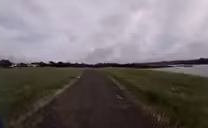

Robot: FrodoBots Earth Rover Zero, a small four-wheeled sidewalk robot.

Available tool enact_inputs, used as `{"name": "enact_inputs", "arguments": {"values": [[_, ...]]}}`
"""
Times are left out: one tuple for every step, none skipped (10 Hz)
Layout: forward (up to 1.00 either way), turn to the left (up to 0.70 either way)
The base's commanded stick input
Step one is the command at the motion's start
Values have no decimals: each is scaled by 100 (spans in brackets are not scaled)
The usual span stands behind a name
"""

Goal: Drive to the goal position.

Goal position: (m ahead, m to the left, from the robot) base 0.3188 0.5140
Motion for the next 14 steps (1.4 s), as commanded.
{"name": "enact_inputs", "arguments": {"values": [[70,6],[70,0],[70,0],[70,0],[70,7],[70,13],[70,14],[70,14],[70,14],[70,14],[70,11],[70,5],[70,0],[70,0]]}}
